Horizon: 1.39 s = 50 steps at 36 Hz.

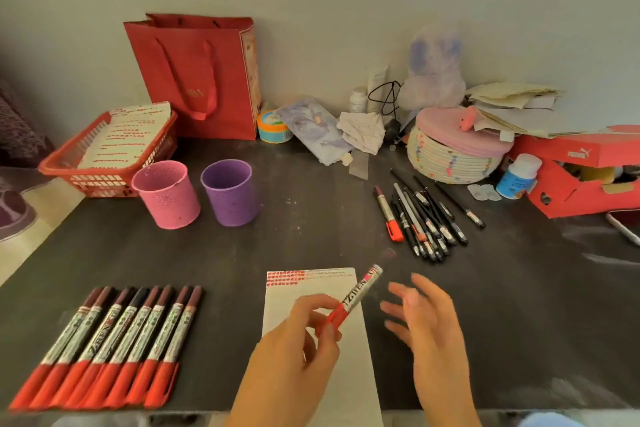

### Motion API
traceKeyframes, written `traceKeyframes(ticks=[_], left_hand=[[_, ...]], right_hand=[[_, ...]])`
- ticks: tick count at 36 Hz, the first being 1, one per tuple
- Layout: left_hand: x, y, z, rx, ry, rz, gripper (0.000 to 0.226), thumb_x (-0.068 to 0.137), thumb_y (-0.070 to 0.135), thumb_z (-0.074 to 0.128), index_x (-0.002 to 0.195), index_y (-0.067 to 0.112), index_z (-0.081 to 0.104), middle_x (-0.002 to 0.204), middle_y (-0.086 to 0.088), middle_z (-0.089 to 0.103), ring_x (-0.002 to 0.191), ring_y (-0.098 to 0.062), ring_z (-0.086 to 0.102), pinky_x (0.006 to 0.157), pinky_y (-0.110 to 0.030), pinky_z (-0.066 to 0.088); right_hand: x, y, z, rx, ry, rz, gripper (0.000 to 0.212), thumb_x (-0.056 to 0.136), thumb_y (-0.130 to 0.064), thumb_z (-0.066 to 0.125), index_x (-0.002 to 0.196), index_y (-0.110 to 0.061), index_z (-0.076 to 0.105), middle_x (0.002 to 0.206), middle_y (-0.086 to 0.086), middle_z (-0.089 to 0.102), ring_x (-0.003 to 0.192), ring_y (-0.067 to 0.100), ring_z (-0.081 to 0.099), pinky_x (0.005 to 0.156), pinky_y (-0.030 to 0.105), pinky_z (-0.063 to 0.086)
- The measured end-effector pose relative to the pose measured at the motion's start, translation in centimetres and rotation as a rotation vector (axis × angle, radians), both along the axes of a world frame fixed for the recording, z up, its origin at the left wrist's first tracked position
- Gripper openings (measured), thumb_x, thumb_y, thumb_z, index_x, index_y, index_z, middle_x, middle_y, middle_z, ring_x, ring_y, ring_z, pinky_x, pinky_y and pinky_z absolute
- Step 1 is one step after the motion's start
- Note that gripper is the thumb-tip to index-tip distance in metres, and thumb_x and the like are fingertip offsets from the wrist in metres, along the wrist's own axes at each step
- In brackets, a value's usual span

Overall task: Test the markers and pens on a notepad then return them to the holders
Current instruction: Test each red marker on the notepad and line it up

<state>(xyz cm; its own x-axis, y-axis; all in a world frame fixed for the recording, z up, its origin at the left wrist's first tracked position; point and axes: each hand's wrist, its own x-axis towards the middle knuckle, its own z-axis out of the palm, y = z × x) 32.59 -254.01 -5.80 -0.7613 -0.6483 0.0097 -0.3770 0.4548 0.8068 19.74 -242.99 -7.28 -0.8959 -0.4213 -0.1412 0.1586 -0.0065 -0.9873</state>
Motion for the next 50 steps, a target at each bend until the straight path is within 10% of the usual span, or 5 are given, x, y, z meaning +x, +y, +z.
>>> traceKeyframes(ticks=[12, 23, 32, 38, 50], left_hand=[[0.7, 0.7, -0.5, -0.542, -0.023, 0.216, 0.049, 0.095, 0.046, 0.034, 0.052, 0.023, 0.037, 0.043, 0.008, 0.027, 0.044, -0.011, 0.027, 0.036, -0.024, 0.026], [1.0, -0.3, 0.0, -0.564, 0.056, 0.286, 0.05, 0.09, 0.035, 0.042, 0.048, 0.022, 0.021, 0.036, 0.007, 0.025, 0.037, -0.011, 0.017, 0.043, -0.014, 0.008], [4.3, -5.0, -1.3, -0.022, -0.144, 0.351, 0.051, 0.098, 0.042, 0.037, 0.053, 0.019, 0.045, 0.043, 0.002, 0.04, 0.057, -0.027, 0.049, 0.056, -0.038, 0.033], [2.9, -6.8, -1.2, 0.055, 0.19, 0.318, 0.06, 0.091, 0.075, 0.023, 0.069, 0.029, 0.055, 0.064, 0.012, 0.065, 0.06, -0.006, 0.059, 0.062, -0.031, 0.046], [-0.3, -8.2, -5.8, -0.139, -0.099, 0.162, 0.04, 0.084, 0.047, 0.064, 0.109, 0.046, 0.034, 0.107, 0.026, 0.05, 0.096, 0.004, 0.042, 0.071, -0.009, 0.032]], right_hand=[[5.7, -4.0, 2.8, -0.631, -0.814, -0.121, 0.05, 0.094, -0.032, 0.059, 0.051, -0.021, 0.038, 0.055, -0.005, 0.033, 0.05, 0.014, 0.038, 0.068, 0.031, 0.037], [4.1, -5.8, 3.6, -0.624, -0.797, 0.085, 0.051, 0.08, -0.025, 0.062, 0.044, -0.023, 0.027, 0.039, -0.007, 0.019, 0.035, 0.011, 0.016, 0.036, 0.026, 0.025], [-4.1, -3.6, 2.5, -0.86, -0.579, 0.199, 0.052, 0.096, -0.035, 0.053, 0.05, -0.025, 0.032, 0.04, -0.007, 0.029, 0.036, 0.007, 0.024, 0.04, 0.022, 0.029], [-5.8, -6.4, 1.7, -0.518, -0.5, 0.142, 0.047, 0.098, -0.053, 0.05, 0.068, -0.018, 0.06, 0.067, -0.004, 0.062, 0.077, 0.014, 0.068, 0.078, 0.031, 0.055], [-2.9, -11.3, -0.2, 0.04, -0.018, 0.28, 0.033, 0.086, -0.051, 0.073, 0.08, -0.018, 0.073, 0.072, 0.015, 0.073, 0.061, 0.026, 0.072, 0.052, 0.026, 0.055]])
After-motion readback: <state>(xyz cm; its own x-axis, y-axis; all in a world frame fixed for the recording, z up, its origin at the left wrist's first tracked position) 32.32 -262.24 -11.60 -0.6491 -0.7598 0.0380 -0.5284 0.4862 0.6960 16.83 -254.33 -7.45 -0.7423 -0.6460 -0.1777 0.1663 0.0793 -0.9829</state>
